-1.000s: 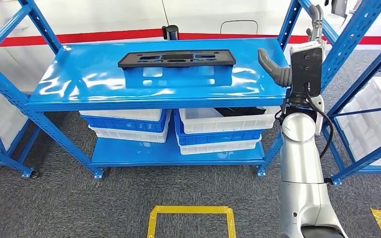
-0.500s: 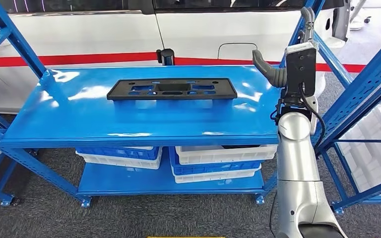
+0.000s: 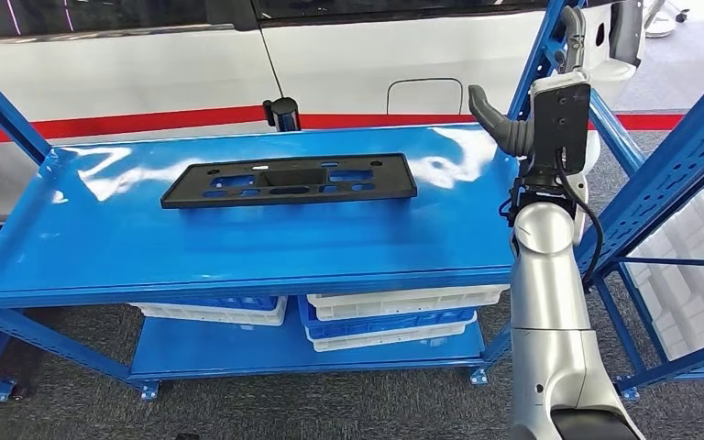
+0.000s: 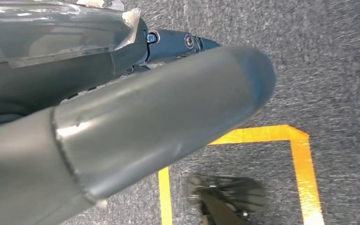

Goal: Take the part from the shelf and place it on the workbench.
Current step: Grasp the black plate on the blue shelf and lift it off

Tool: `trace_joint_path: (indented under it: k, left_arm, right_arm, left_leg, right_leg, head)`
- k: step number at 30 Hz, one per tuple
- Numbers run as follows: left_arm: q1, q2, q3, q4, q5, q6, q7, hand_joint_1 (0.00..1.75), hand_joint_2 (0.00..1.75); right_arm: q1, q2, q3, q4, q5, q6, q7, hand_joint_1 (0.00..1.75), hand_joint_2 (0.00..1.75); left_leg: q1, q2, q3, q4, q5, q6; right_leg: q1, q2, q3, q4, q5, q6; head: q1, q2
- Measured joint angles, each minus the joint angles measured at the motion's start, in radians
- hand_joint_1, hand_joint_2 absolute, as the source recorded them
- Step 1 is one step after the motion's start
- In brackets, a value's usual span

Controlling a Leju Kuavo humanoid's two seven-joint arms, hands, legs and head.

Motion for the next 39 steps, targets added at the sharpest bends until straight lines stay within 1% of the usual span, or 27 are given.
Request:
trace_joint_path:
  k: [1, 2, 3, 5, 7, 8, 9, 11, 12, 13, 14, 15, 16, 17, 18, 19, 20, 22, 23, 26, 29, 30, 34, 36, 39]
  left_arm:
    - [0.0, 0.002, 0.0, 0.0, 0.0, 0.002, -0.002, 0.0, 0.0]
    - [0.001, 0.003, 0.0, 0.0, -0.001, 0.003, -0.004, 0.0, 0.0]
    - [0.002, 0.005, 0.0, 0.0, -0.001, 0.005, -0.006, 0.0, 0.0]
    - [0.003, 0.007, 0.0, 0.001, -0.002, 0.009, -0.009, 0.0, 0.0]
    - [0.004, 0.007, 0.0, 0.001, -0.002, 0.013, -0.012, 0.0, 0.0]
    - [0.003, 0.007, 0.0, 0.001, -0.001, 0.014, -0.014, 0.0, 0.0]
    - [0.002, 0.007, 0.001, 0.001, -0.001, 0.015, -0.015, 0.0, 0.0]
    - [0.0, 0.007, 0.001, 0.001, -0.001, 0.017, -0.015, 0.0, 0.0]
    - [0.0, 0.007, 0.003, 0.001, -0.001, 0.018, -0.015, 0.0, 0.0]
    - [0.001, 0.006, 0.004, 0.001, -0.002, 0.018, -0.014, 0.0, 0.0]
    - [0.002, 0.006, 0.006, 0.001, -0.002, 0.018, -0.013, 0.0, 0.0]
    - [0.002, 0.006, 0.008, 0.001, -0.002, 0.018, -0.011, 0.0, 0.0]
    - [0.002, 0.006, 0.01, 0.001, -0.004, 0.019, -0.009, 0.0, 0.0]
    - [0.0, 0.006, 0.012, 0.001, -0.005, 0.019, -0.006, 0.0, 0.0]
    - [-0.001, 0.006, 0.013, 0.001, -0.007, 0.02, -0.003, 0.0, 0.0]
    - [-0.002, 0.007, 0.014, 0.001, -0.01, 0.02, 0.0, 0.0, 0.0]
    - [-0.003, 0.006, 0.014, 0.001, -0.011, 0.022, 0.002, 0.0, 0.0]
    - [-0.003, 0.005, 0.014, 0.001, -0.012, 0.025, 0.005, 0.0, 0.0]
    - [-0.003, 0.005, 0.014, 0.001, -0.012, 0.027, 0.005, 0.0, 0.0]
    - [-0.003, 0.005, 0.015, 0.001, -0.012, 0.032, 0.004, 0.0, 0.0]
    - [-0.002, 0.004, 0.016, 0.001, -0.012, 0.033, 0.002, 0.0, 0.0]
    - [-0.002, 0.003, 0.016, 0.001, -0.013, 0.033, 0.002, 0.0, 0.0]
    - [-0.002, -0.001, 0.015, 0.001, -0.019, 0.031, 0.0, 0.0, 0.0]
    - [-0.002, -0.003, 0.015, 0.001, -0.024, 0.03, 0.0, 0.0, 0.0]
    - [-0.003, -0.006, 0.015, 0.001, -0.036, 0.03, 0.003, 0.0, 0.0]
  right_arm:
    - [0.001, 0.0, 0.0, 0.001, -0.002, 0.0, -0.003, 0.0, 1.75]
    - [0.001, -0.001, 0.001, 0.002, -0.005, -0.001, -0.006, 0.0, 1.75]
    - [0.002, -0.001, 0.001, 0.004, -0.009, -0.001, -0.009, 0.0, 1.75]
    - [0.005, -0.002, 0.003, 0.007, -0.017, -0.003, -0.014, 0.0, 1.75]
    - [0.004, -0.002, 0.004, 0.008, -0.023, -0.004, -0.02, 0.0, 1.75]
    - [0.002, -0.003, 0.004, 0.008, -0.025, -0.005, -0.023, 0.0, 1.75]
    - [0.0, -0.004, 0.005, 0.009, -0.029, -0.006, -0.026, 0.0, 1.75]
    - [0.002, -0.007, 0.007, 0.013, -0.036, -0.006, -0.028, 0.0, 1.75]
    - [0.006, -0.008, 0.008, 0.017, -0.039, -0.007, -0.029, 0.0, 1.75]
    - [0.01, -0.01, 0.01, 0.02, -0.041, -0.008, -0.03, 0.0, 1.75]
    - [0.013, -0.011, 0.011, 0.024, -0.042, -0.009, -0.031, 0.0, 1.75]
    - [0.016, -0.012, 0.014, 0.026, -0.042, -0.011, -0.035, 0.0, 1.75]
    - [0.019, -0.014, 0.017, 0.03, -0.041, -0.012, -0.039, 0.0, 1.75]
    - [0.024, -0.014, 0.021, 0.032, -0.039, -0.014, -0.043, 0.0, 1.75]
    - [0.03, -0.014, 0.026, 0.035, -0.037, -0.015, -0.047, 0.0, 1.75]
    - [0.039, -0.014, 0.031, 0.037, -0.035, -0.016, -0.049, 0.0, 1.75]
    - [0.048, -0.013, 0.036, 0.037, -0.032, -0.017, -0.049, 0.0, 1.75]
    - [0.063, -0.011, 0.046, 0.038, -0.025, -0.02, -0.048, 0.0, 1.75]
    - [0.068, -0.009, 0.052, 0.038, -0.022, -0.021, -0.047, 0.0, 1.75]
    - [0.081, -0.006, 0.064, 0.031, -0.009, -0.023, -0.03, 0.0, 1.75]
    - [0.102, -0.007, 0.07, 0.005, 0.008, -0.015, -0.003, 0.0, 1.75]
    - [0.11, -0.007, 0.073, -0.007, 0.015, -0.008, 0.005, 0.0, 1.75]
    - [0.14, -0.006, 0.106, -0.048, 0.06, 0.025, 0.021, 0.0, 1.75]
    - [0.152, 0.0, 0.132, -0.06, 0.083, 0.039, 0.024, 0.0, 1.75]
    - [0.169, 0.017, 0.182, -0.066, 0.134, 0.056, 0.035, 0.0, 1.75]
  left_leg:
    - [-0.003, 0.001, 0.011, -0.062, 0.047, 0.008]
    - [-0.006, 0.002, 0.022, -0.111, 0.074, 0.016]
    - [-0.01, 0.001, 0.028, -0.137, 0.088, 0.025]
    - [-0.014, 0.0, 0.032, -0.147, 0.086, 0.035]
    - [-0.007, 0.001, 0.05, -0.167, 0.098, 0.041]
    - [-0.003, 0.002, 0.06, -0.179, 0.101, 0.043]
    - [0.0, 0.002, 0.068, -0.187, 0.102, 0.044]
    - [0.0, 0.0, 0.073, -0.189, 0.097, 0.046]
    - [0.0, -0.002, 0.076, -0.189, 0.093, 0.045]
    - [0.001, -0.004, 0.08, -0.189, 0.088, 0.043]
    - [0.003, -0.007, 0.086, -0.187, 0.082, 0.04]
    - [0.004, -0.009, 0.093, -0.185, 0.075, 0.035]
    - [0.004, -0.01, 0.098, -0.179, 0.066, 0.028]
    - [0.004, -0.012, 0.1, -0.173, 0.056, 0.02]
    - [0.003, -0.012, 0.1, -0.166, 0.048, 0.016]
    - [0.001, -0.013, 0.099, -0.161, 0.044, 0.014]
    - [0.001, -0.013, 0.098, -0.16, 0.043, 0.016]
    - [0.001, -0.012, 0.101, -0.163, 0.044, 0.021]
    - [0.001, -0.01, 0.104, -0.167, 0.044, 0.022]
    - [0.002, -0.006, 0.109, -0.177, 0.043, 0.024]
    - [0.003, -0.005, 0.11, -0.179, 0.042, 0.022]
    - [0.004, -0.005, 0.109, -0.179, 0.041, 0.02]
    - [0.005, -0.003, 0.109, -0.18, 0.041, 0.002]
    - [0.004, -0.003, 0.109, -0.18, 0.041, -0.001]
    - [0.003, -0.003, 0.11, -0.179, 0.041, -0.002]
  right_leg:
    - [0.002, 0.0, 0.007, 0.0, -0.005, 0.002]
    - [0.002, 0.0, 0.01, -0.001, -0.01, 0.005]
    - [0.003, 0.0, 0.012, -0.002, -0.014, 0.009]
    - [0.005, 0.001, 0.013, -0.005, -0.019, 0.018]
    - [0.011, -0.001, 0.009, 0.007, -0.03, 0.025]
    - [0.012, -0.002, -0.007, 0.036, -0.043, 0.027]
    - [0.011, -0.003, -0.037, 0.089, -0.061, 0.027]
    - [0.004, -0.002, -0.12, 0.225, -0.1, 0.029]
    - [0.0, -0.002, -0.154, 0.27, -0.106, 0.035]
    - [-0.004, -0.003, -0.17, 0.28, -0.096, 0.043]
    - [-0.009, -0.003, -0.165, 0.246, -0.068, 0.056]
    - [-0.015, -0.004, -0.142, 0.179, -0.028, 0.07]
    - [-0.02, -0.005, -0.112, 0.108, 0.008, 0.08]
    - [-0.023, -0.004, -0.087, 0.049, 0.035, 0.083]
    - [-0.025, -0.004, -0.072, 0.015, 0.049, 0.082]
    - [-0.025, -0.003, -0.066, 0.004, 0.052, 0.077]
    - [-0.025, -0.002, -0.066, 0.003, 0.052, 0.073]
    - [-0.024, 0.001, -0.067, 0.004, 0.052, 0.071]
    - [-0.024, 0.003, -0.067, 0.003, 0.051, 0.07]
    - [-0.022, 0.005, -0.067, 0.003, 0.047, 0.064]
    - [-0.019, 0.005, -0.067, 0.003, 0.045, 0.06]
    - [-0.018, 0.005, -0.066, 0.003, 0.045, 0.06]
    - [-0.016, 0.005, -0.066, 0.004, 0.045, 0.055]
    - [-0.016, 0.005, -0.065, 0.004, 0.046, 0.054]
    - [-0.017, 0.005, -0.064, 0.004, 0.046, 0.054]
  head:
    - [0.001, 0.0]
    - [0.001, 0.0]
    - [0.002, 0.0]
    - [0.001, 0.0]
    - [0.002, 0.0]
    - [0.002, 0.0]
    - [0.003, 0.0]
    - [0.003, 0.0]
    - [0.003, 0.0]
    - [0.003, 0.0]
    - [0.003, 0.0]
    - [0.003, 0.0]
    - [0.004, 0.0]
    - [0.005, 0.0]
    - [0.005, 0.0]
    - [0.006, 0.0]
    - [0.004, 0.0]
    - [0.004, 0.0]
    - [0.004, 0.0]
    - [0.004, 0.0]
    - [0.004, 0.0]
    - [0.004, 0.0]
    - [0.004, 0.0]
    - [0.005, 0.0]
    - [0.005, 0.0]
